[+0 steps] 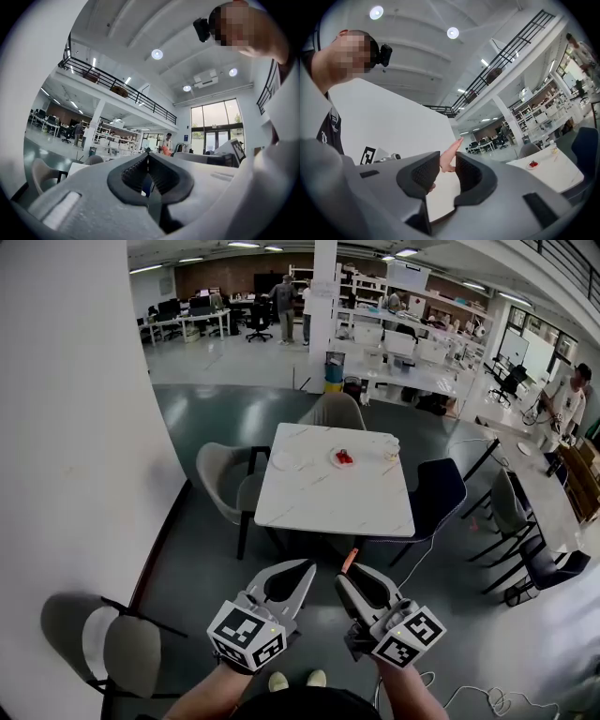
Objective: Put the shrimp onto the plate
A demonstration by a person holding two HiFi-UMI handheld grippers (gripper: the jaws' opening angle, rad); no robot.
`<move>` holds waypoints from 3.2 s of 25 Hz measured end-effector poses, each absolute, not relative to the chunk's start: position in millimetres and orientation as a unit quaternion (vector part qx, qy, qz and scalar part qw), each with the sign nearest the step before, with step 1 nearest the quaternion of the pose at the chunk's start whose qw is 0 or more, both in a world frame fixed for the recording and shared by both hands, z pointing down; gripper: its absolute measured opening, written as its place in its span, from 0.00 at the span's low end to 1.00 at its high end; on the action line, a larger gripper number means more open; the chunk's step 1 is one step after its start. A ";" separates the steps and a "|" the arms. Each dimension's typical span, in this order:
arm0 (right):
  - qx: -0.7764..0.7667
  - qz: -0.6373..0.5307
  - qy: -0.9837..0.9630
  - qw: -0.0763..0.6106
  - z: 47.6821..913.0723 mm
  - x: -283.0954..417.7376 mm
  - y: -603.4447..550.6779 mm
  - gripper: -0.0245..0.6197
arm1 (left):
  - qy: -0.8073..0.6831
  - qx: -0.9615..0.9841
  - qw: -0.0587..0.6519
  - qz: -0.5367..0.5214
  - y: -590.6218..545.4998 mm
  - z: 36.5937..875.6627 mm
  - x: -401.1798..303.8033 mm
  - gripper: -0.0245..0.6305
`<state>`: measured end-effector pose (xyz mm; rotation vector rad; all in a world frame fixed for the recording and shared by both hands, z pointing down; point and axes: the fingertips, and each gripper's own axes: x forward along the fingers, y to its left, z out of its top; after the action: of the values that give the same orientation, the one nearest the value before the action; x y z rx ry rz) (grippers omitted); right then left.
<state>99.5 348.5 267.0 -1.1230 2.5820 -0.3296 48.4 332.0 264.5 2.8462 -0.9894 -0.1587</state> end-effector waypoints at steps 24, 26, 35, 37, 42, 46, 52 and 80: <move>-0.383 -0.144 0.898 0.165 280.8 23.4 318.6 0.20 | -0.362 0.927 0.075 -0.064 302.1 291.0 -40.5 0.05; -0.380 -0.140 0.899 0.167 277.6 12.6 318.0 0.20 | -0.366 0.925 0.075 -0.064 302.5 291.1 -52.0 0.05; -0.369 -0.142 0.904 0.161 284.4 -8.5 303.8 0.20 | -0.369 0.923 0.088 -0.063 288.7 304.3 -68.9 0.05; -0.368 -0.143 0.905 0.159 287.8 -7.8 296.4 0.20 | -0.365 0.924 0.094 -0.062 282.0 308.7 -66.5 0.05; -0.365 -0.152 0.904 0.161 299.0 -1.8 255.5 0.20 | -0.351 0.929 0.104 -0.059 246.3 316.9 -57.1 0.05; -0.362 -0.153 0.904 0.167 300.9 7.9 210.2 0.20 | -0.347 0.929 0.116 -0.058 204.3 321.6 -46.9 0.05; -0.352 -0.169 0.905 0.167 310.3 26.7 126.0 0.20 | -0.362 0.922 0.126 -0.061 121.0 326.7 -29.3 0.05; -0.365 -0.180 0.903 0.135 335.8 46.1 -177.6 0.20 | -0.382 0.915 0.114 -0.057 -187.9 345.5 -1.1 0.05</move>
<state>46.1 -177.6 335.8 -1.0569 2.6172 -0.5212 -1.1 -187.9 345.5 2.6839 -1.1200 -0.1670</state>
